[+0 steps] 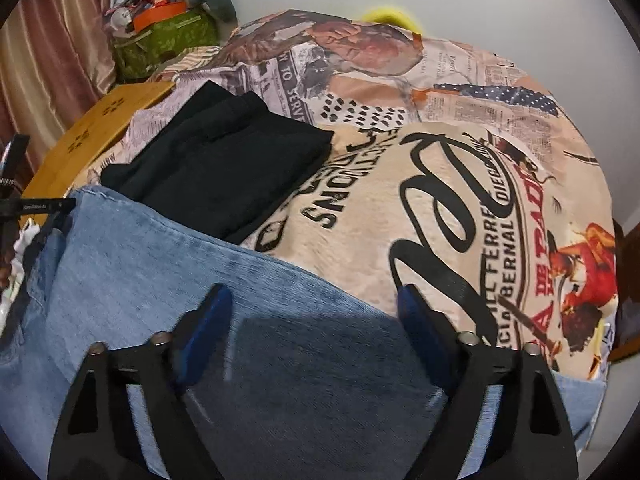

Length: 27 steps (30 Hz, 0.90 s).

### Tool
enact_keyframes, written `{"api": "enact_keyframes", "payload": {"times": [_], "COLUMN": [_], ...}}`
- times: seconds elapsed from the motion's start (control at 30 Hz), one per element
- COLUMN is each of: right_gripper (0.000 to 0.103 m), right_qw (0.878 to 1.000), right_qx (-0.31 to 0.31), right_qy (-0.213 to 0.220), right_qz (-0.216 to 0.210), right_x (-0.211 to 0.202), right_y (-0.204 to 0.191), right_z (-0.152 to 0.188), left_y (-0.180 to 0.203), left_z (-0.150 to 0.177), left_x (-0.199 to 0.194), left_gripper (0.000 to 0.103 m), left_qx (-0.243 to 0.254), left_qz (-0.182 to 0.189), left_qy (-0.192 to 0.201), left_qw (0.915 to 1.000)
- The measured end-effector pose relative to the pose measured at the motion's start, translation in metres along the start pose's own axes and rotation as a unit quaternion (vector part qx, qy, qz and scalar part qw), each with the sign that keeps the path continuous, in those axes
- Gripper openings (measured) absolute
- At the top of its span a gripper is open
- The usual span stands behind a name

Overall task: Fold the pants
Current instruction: 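Grasp the jeans waistband with the left gripper while the right gripper grasps a leg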

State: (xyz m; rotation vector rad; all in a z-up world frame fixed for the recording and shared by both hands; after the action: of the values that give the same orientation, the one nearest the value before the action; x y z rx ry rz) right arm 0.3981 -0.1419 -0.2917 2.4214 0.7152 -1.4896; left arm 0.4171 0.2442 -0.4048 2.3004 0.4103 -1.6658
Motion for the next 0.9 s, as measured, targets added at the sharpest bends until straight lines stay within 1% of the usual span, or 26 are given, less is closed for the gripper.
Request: {"api": "enact_keyframes", "payload": {"times": [0.03, 0.07, 0.1, 0.13, 0.2, 0.23, 0.3, 0.37, 0.4, 0.47, 0.57, 0.67, 0.77, 0.8, 0.9], "right_gripper": [0.062, 0.056, 0.051, 0.048, 0.036, 0.034, 0.024, 0.019, 0.016, 0.011, 0.01, 0.01, 0.009, 0.009, 0.009], "right_qw": [1.0, 1.0, 1.0, 1.0, 1.0, 1.0, 1.0, 1.0, 1.0, 1.0, 0.999, 0.999, 0.997, 0.996, 0.995], "right_qx": [-0.002, -0.005, -0.008, -0.009, -0.008, -0.007, -0.005, 0.003, 0.007, 0.005, -0.009, 0.003, 0.021, 0.024, 0.021], "right_qy": [0.0, 0.0, -0.002, -0.004, -0.007, -0.007, -0.004, 0.005, 0.008, 0.01, 0.028, 0.05, 0.076, 0.086, 0.098], "right_qz": [0.0, 0.0, 0.002, 0.003, 0.005, 0.006, 0.007, 0.007, 0.006, 0.004, 0.018, 0.018, 0.018, 0.02, 0.026], "right_x": [-0.001, -0.002, -0.003, -0.004, -0.006, -0.008, -0.011, -0.016, -0.018, -0.02, -0.03, -0.048, -0.073, -0.082, -0.099], "right_y": [-0.002, -0.005, -0.007, -0.009, -0.01, -0.01, -0.011, -0.011, -0.013, -0.019, -0.025, -0.022, -0.013, -0.011, -0.012], "right_z": [0.0, 0.002, 0.003, 0.004, 0.005, 0.006, 0.009, 0.014, 0.017, 0.023, 0.024, 0.015, 0.004, 0.001, 0.002], "left_y": [0.003, 0.005, 0.008, 0.01, 0.013, 0.014, 0.015, 0.015, 0.016, 0.018, 0.022, 0.025, 0.028, 0.029, 0.03], "left_z": [0.001, 0.002, 0.002, 0.002, 0.004, 0.005, 0.005, 0.004, 0.005, 0.004, 0.004, -0.004, -0.012, -0.014, -0.01], "left_x": [-0.003, -0.005, -0.006, -0.007, -0.011, -0.012, -0.017, -0.024, -0.029, -0.04, -0.059, -0.081, -0.107, -0.116, -0.134], "left_gripper": [0.038, 0.035, 0.031, 0.026, 0.02, 0.015, 0.012, 0.011, 0.011, 0.01, 0.01, 0.009, 0.008, 0.008, 0.008], "left_qx": [0.006, 0.011, 0.015, 0.018, 0.022, 0.022, 0.022, 0.024, 0.028, 0.041, 0.054, 0.063, 0.061, 0.06, 0.06], "left_qz": [-0.002, -0.006, -0.008, -0.01, -0.01, -0.007, 0.009, 0.025, 0.028, 0.023, 0.014, 0.004, 0.011, 0.018, 0.029], "left_qy": [0.004, 0.008, 0.01, 0.011, 0.012, 0.01, 0.003, -0.001, -0.001, 0.008, 0.022, 0.044, 0.072, 0.081, 0.096], "left_qw": [1.0, 0.9999, 0.9998, 0.9997, 0.9996, 0.9997, 0.9997, 0.9994, 0.9992, 0.9989, 0.9982, 0.997, 0.9954, 0.9948, 0.9931]}}
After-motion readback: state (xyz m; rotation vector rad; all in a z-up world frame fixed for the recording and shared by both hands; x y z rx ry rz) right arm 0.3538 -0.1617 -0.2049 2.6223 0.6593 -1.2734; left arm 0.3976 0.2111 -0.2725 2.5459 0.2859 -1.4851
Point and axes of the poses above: each gripper's, at about its wrist camera, not at the fingertips, and x roughly the way its jaws point, y to its right, z to its underside, the point moved 7 cm from there along x, roughly the way its jaws point, and after that the axes turned 4 degrees about -y, right-handed, at the moved point
